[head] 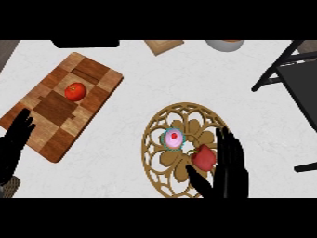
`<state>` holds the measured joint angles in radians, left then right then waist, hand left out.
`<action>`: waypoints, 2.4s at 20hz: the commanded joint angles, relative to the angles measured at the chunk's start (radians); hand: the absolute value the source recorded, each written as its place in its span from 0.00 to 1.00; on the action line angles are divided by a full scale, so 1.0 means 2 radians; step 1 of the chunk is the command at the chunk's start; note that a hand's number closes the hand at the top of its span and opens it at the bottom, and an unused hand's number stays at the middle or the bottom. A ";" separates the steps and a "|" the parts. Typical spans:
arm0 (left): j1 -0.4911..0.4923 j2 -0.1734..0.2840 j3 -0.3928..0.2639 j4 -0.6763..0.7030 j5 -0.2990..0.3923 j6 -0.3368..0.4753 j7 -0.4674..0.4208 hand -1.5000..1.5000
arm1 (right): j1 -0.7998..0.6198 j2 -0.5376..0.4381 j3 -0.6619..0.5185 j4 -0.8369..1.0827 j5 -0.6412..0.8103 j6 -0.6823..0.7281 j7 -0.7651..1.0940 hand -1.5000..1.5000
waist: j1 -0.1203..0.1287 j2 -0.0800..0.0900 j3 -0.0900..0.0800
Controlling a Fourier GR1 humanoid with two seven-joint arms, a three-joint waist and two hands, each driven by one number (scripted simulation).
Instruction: Pick the bell pepper from the placemat and place it in the tiered shelf
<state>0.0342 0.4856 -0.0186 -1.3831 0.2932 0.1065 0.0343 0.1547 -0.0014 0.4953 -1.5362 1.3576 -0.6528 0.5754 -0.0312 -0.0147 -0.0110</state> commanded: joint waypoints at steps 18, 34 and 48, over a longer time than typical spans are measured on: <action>0.015 -0.016 -0.003 -0.012 -0.019 -0.007 -0.009 0.50 | -0.149 0.000 0.107 -0.076 0.042 0.512 0.362 0.00 | 0.022 0.008 0.005; 0.002 -0.042 0.009 -0.024 -0.045 -0.020 0.018 0.50 | -0.178 0.000 0.040 -0.001 0.044 0.470 0.294 0.00 | 0.018 0.007 0.006; 0.017 -0.048 0.050 -0.037 -0.047 -0.056 0.029 0.50 | -0.132 -0.019 -0.004 0.063 0.048 0.391 0.205 1.00 | 0.018 0.007 0.006</action>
<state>0.0260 0.3863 0.0636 -1.4047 0.1830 0.0149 0.0688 -0.1526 -0.0023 0.4936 -1.4884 1.4295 0.1778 1.0008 0.0051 -0.0104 -0.0044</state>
